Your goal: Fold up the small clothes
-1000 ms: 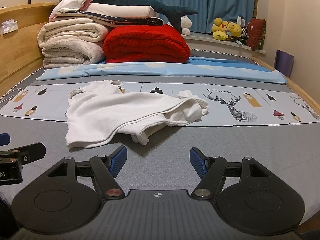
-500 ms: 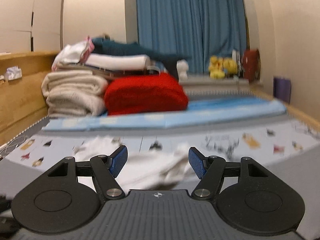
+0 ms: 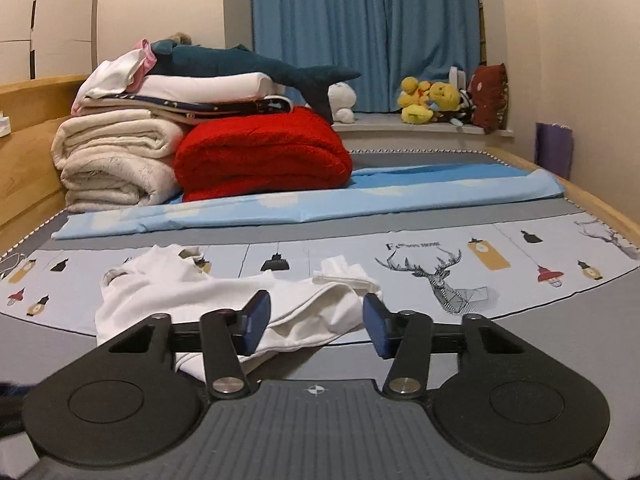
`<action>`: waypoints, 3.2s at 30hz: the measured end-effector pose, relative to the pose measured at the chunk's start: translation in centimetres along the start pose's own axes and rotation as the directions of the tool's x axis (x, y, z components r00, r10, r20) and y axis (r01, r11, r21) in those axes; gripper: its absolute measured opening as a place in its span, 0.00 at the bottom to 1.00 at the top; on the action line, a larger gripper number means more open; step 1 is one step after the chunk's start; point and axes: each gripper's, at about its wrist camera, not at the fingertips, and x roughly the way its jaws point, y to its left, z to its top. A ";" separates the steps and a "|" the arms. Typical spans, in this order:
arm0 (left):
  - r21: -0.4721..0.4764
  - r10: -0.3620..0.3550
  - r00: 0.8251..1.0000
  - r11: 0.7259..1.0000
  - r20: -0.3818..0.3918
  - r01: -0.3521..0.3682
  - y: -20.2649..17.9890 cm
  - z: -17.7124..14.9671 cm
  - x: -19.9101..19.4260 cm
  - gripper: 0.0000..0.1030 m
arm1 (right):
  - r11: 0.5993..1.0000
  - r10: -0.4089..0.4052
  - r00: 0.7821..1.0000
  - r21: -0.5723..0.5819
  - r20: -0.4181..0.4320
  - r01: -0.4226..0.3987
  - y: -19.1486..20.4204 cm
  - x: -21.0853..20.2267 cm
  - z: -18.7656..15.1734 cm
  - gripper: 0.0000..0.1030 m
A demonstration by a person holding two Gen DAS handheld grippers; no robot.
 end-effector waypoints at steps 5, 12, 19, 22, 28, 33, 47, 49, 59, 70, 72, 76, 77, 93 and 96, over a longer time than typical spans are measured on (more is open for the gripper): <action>-0.108 0.063 0.998 0.992 -0.030 -0.066 0.9 2.6 6.0 0.74 | 1.000 -0.003 1.000 0.015 -0.028 0.004 -0.7 1.1 0.1 0.44; -0.248 0.106 0.985 0.959 -0.137 -0.138 2.3 4.7 13.2 0.71 | 1.000 -0.020 0.998 0.008 -0.064 0.021 -0.9 2.2 -0.2 0.44; -0.048 0.132 0.984 0.989 -0.123 -0.139 2.1 4.2 12.8 0.04 | 1.000 -0.026 0.997 -0.017 -0.075 0.025 -0.2 2.8 -0.4 0.44; -0.048 0.213 0.972 0.975 -0.098 -0.218 3.1 4.5 9.9 0.04 | 0.999 -0.028 0.997 -0.026 -0.074 0.027 0.2 3.0 -0.3 0.44; -0.032 0.421 0.906 0.906 -0.039 -0.422 4.8 2.9 2.9 0.04 | 0.999 -0.024 0.997 -0.028 -0.080 0.022 1.0 3.1 -0.3 0.44; -0.090 0.426 0.900 0.897 -0.087 -0.433 7.0 1.6 -0.2 0.06 | 0.998 -0.008 0.996 -0.062 -0.089 0.002 2.9 2.9 -0.7 0.44; -0.088 0.193 0.963 0.973 -0.191 -0.212 7.9 -0.2 3.8 0.69 | 0.993 0.007 0.987 -0.112 -0.163 -0.025 6.3 4.0 -1.7 0.46; -0.111 0.185 0.952 0.970 -0.245 -0.217 8.4 -0.3 4.3 0.46 | 0.993 -0.001 0.985 -0.115 -0.174 -0.019 6.2 4.4 -1.8 0.46; -0.170 0.366 0.835 0.931 0.411 -0.324 16.5 11.5 -12.2 0.77 | 0.996 -0.023 0.980 -0.085 -0.200 0.006 5.9 5.7 -2.0 0.46; -0.082 0.278 0.840 0.959 0.466 -0.272 25.7 6.6 -13.4 0.79 | 0.985 0.010 0.982 -0.166 -0.188 -0.042 9.0 5.0 -2.7 0.46; -0.130 0.366 0.807 0.929 0.464 -0.347 27.5 3.0 -13.2 0.79 | 0.987 0.011 0.983 -0.157 -0.186 -0.040 8.9 4.9 -2.6 0.47; -0.220 0.533 0.700 0.842 0.476 -0.492 30.6 -7.4 -13.5 0.79 | 0.986 -0.018 0.979 -0.167 -0.201 -0.016 9.0 5.5 -2.9 0.47; -0.235 0.561 0.671 0.822 0.485 -0.519 31.3 -9.8 -13.5 0.79 | 0.983 -0.024 0.978 -0.180 -0.208 -0.014 9.0 5.6 -3.1 0.47; -0.144 0.670 0.542 0.686 0.507 -0.713 37.9 -29.3 -7.7 0.83 | 0.907 -0.138 0.970 -0.418 -0.198 0.044 10.5 5.1 -5.3 0.47; -0.146 0.671 0.559 0.694 0.488 -0.705 38.7 -29.4 -7.0 0.83 | 0.900 -0.147 0.968 -0.433 -0.204 0.046 10.7 5.1 -5.6 0.47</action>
